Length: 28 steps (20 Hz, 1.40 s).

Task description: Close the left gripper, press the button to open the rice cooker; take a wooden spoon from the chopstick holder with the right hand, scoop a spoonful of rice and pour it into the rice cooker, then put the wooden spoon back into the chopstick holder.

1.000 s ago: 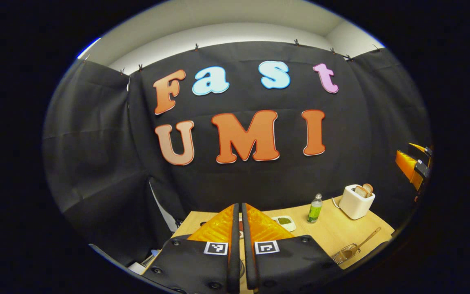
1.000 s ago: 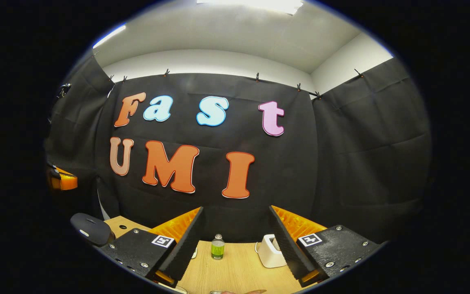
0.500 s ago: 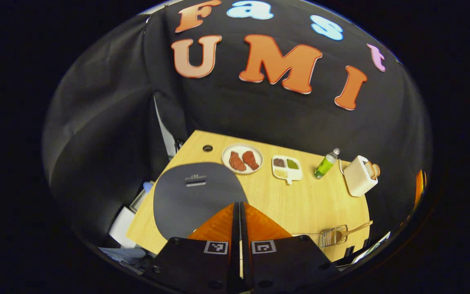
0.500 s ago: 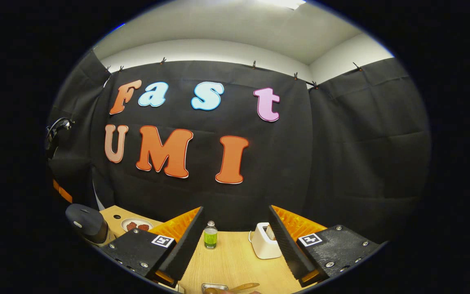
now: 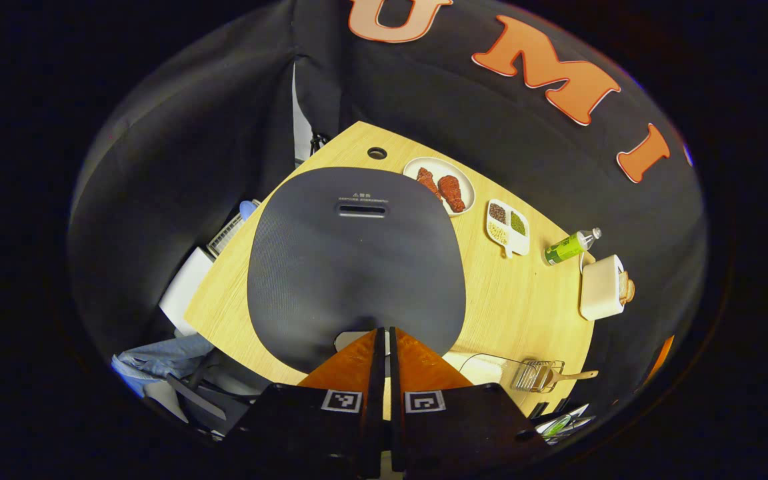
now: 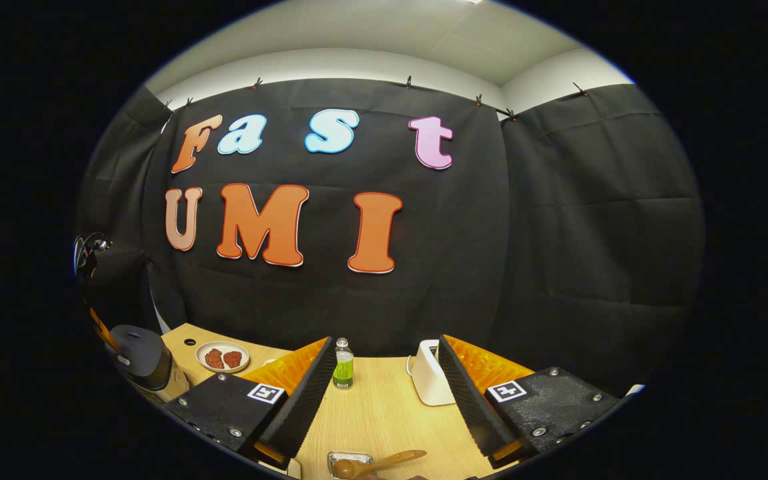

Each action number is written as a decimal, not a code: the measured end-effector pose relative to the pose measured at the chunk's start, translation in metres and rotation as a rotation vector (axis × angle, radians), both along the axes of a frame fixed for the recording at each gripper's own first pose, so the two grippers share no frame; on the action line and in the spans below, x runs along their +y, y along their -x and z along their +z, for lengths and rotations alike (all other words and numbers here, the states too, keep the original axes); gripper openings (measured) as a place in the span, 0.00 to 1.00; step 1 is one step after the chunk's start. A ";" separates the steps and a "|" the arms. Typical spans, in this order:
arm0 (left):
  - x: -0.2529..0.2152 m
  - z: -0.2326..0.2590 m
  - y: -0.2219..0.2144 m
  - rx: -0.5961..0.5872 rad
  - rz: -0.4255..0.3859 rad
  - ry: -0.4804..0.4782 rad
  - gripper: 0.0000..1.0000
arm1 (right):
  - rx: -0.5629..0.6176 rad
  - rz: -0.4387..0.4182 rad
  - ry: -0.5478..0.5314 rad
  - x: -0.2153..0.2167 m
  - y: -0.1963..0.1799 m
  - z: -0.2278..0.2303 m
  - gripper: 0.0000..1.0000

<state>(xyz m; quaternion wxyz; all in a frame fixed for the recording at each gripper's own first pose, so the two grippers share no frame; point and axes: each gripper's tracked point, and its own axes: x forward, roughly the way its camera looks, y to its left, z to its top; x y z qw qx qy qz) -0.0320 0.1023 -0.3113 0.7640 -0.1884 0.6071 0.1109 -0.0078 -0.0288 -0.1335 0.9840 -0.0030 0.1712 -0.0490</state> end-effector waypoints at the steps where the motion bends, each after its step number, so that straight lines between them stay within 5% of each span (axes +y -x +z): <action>1: -0.001 -0.005 0.002 0.018 0.015 0.016 0.10 | 0.009 -0.003 0.004 -0.001 0.001 -0.003 0.95; 18: -0.003 -0.020 0.013 0.053 0.028 0.006 0.07 | 0.130 -0.038 -0.052 -0.013 0.006 -0.058 0.95; 22: -0.001 0.004 0.004 -0.050 -0.021 -0.083 0.06 | 0.195 -0.066 -0.069 -0.028 0.016 -0.083 0.95; 28: 0.014 0.075 -0.043 -0.358 -0.076 -0.319 0.06 | 0.302 -0.099 -0.126 -0.041 0.033 -0.130 0.95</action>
